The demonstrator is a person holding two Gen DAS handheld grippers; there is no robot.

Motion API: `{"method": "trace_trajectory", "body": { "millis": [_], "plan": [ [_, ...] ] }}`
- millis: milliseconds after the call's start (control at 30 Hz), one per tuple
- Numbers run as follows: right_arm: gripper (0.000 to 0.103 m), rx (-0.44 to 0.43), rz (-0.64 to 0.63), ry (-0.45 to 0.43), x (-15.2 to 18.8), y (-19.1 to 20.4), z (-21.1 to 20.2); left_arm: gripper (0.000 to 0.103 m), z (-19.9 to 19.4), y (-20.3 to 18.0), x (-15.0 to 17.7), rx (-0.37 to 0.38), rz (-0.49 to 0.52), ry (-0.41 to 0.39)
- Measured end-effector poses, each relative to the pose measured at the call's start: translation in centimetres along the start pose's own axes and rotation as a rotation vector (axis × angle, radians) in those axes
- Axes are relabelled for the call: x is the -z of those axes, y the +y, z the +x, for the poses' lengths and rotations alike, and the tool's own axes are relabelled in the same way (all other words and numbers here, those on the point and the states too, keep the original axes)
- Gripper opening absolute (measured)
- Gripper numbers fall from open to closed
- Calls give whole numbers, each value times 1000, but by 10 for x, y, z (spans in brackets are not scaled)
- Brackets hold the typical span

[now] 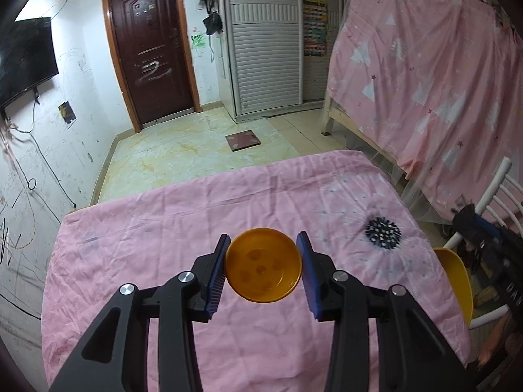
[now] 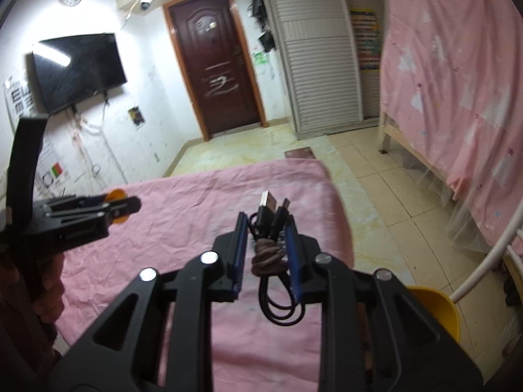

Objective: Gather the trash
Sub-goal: 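Carry the orange cup and black cable to the yellow bin and open both tools over it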

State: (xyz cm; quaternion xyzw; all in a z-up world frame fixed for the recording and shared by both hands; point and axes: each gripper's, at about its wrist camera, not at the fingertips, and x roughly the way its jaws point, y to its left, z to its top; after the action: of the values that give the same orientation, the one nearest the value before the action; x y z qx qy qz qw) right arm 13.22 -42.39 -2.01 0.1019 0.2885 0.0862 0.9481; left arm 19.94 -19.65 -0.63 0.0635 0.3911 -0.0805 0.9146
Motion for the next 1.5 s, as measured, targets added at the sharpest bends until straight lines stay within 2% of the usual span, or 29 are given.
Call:
{"method": "trace_trajectory", "body": {
  "millis": [200, 433, 767, 967, 1000, 1033, 1100, 1267, 1400, 1500],
  "plan": [
    [22, 55, 87, -34, 6, -43, -14, 34, -1, -22, 0, 22, 19, 7],
    [22, 133, 152, -57, 18, -80, -25, 34, -8, -64, 2, 95, 54, 9],
    [22, 233, 205, -41, 33, -122, -27, 34, -8, -121, 10, 180, 105, 36],
    [22, 249, 243, -30, 41, -141, -28, 34, -5, -148, 15, 226, 126, 62],
    [24, 251, 247, -30, 41, -143, -28, 34, -5, -153, 15, 237, 130, 65],
    [37, 252, 248, -31, 41, -144, -29, 34, -6, -157, 15, 243, 134, 66],
    [55, 263, 254, -46, 40, -146, -32, 34, -8, -169, 17, 263, 151, 64],
    [55, 289, 283, -104, 39, -151, -47, 34, -13, -193, 21, 335, 178, 59],
    [57, 294, 325, -144, 39, -160, -57, 35, -14, -206, 22, 454, 172, 69],
    [61, 293, 343, -159, 40, -162, -60, 35, -12, -214, 23, 511, 162, 71]
  ]
}}
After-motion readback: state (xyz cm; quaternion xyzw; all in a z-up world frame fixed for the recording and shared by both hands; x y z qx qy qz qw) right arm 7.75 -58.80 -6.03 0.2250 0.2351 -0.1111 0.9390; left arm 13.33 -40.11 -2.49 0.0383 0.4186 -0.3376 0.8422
